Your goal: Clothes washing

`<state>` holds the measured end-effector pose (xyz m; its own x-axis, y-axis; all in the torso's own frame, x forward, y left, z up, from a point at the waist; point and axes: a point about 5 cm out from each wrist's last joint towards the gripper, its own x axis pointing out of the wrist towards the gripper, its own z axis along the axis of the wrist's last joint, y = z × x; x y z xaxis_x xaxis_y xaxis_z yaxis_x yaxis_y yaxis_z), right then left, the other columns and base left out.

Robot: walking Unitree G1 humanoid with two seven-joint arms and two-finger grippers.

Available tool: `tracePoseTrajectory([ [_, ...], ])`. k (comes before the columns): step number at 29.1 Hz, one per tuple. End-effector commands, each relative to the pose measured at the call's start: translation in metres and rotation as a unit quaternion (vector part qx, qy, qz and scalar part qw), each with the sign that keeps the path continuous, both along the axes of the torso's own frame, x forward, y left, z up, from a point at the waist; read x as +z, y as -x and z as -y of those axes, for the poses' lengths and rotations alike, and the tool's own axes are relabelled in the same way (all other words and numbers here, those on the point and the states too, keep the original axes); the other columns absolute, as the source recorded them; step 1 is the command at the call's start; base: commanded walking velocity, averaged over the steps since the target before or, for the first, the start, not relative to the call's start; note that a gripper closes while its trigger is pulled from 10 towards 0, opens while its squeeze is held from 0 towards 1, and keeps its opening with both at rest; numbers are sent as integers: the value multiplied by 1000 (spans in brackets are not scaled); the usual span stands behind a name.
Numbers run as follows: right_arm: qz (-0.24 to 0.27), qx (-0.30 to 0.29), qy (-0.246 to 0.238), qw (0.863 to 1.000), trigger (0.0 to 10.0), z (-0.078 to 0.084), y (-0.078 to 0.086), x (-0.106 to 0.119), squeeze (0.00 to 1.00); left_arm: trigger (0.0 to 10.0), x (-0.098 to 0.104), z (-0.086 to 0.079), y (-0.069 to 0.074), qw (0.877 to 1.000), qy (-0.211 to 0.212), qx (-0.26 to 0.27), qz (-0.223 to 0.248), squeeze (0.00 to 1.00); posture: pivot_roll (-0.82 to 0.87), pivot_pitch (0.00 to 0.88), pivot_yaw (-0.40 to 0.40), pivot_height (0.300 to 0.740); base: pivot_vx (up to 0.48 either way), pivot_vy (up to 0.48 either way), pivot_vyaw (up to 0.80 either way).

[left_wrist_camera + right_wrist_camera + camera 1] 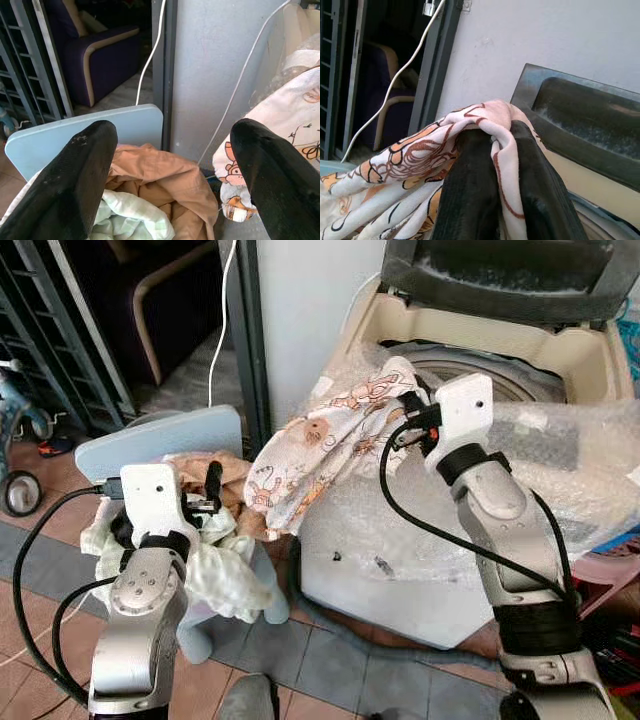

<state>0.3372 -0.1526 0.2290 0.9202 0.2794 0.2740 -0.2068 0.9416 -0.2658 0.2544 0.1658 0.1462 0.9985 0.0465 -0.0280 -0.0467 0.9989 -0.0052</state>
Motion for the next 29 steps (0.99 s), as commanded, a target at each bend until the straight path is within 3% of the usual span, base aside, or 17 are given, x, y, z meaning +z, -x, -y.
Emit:
tracePoseTrajectory([
  [1, 21, -5, 4, 1000, 10000, 4, -8, 12, 0, 10000, -2, 1, 1, 1000, 3, -4, -4, 0, 84, 43, -23, 740, 371, 0, 0],
  [9, 103, -56, 41, 992, 10000, 17, -46, 75, 0, 10000, -4, 5, 2, 1000, 6, -12, -7, 0, 99, 40, -39, 740, 376, 0, 0],
  [13, 132, -147, 14, 980, 10000, 38, -57, 109, 0, 10000, -4, 4, 3, 1000, 11, -2, -4, 0, 111, 36, -53, 740, 269, 0, 0],
  [15, 118, -172, 6, 978, 10000, 46, -61, 110, 0, 10000, -3, 5, 3, 1000, 11, -2, -1, 0, 118, 34, -63, 740, 0, 0, 0],
  [17, 73, -190, 23, 979, 10000, 49, -68, 95, 0, 10000, -5, 4, 5, 1000, 8, 5, -7, 0, 121, 33, -69, 740, 0, 0, 0],
  [19, 20, -163, 38, 986, 10000, 43, -72, 74, 0, 10000, -6, 3, 6, 1000, 11, 13, -11, 0, 123, 33, -75, 740, 0, 0, 0],
  [20, -41, -137, 64, 988, 10000, 38, -75, 47, 851, 10000, -7, 3, 7, 1000, 14, 14, -10, 0, 126, 32, -87, 740, 0, 0, 0],
  [21, -41, -137, 64, 988, 10000, 38, -75, 47, 851, 10000, -7, 3, 7, 1000, 14, 14, -10, 0, 126, 32, -87, 740, 0, 0, 0],
  [22, -112, -105, 82, 985, 10000, 35, -75, 17, 1000, 10000, -6, 4, 8, 1000, 15, 13, -9, 0, 130, 39, -88, 740, 0, 0, 0],
  [24, -140, -81, 70, 984, 10000, 33, -72, -1, 1000, 10000, -6, 4, 8, 1000, 12, 12, -9, 0, 130, 41, -87, 740, 0, 0, 0],
  [29, -83, -61, 65, 993, 10000, 31, -66, 4, 1000, 10000, -6, 2, 8, 1000, 10, 13, -9, 0, 117, 46, -72, 740, 0, 0, 0],
])
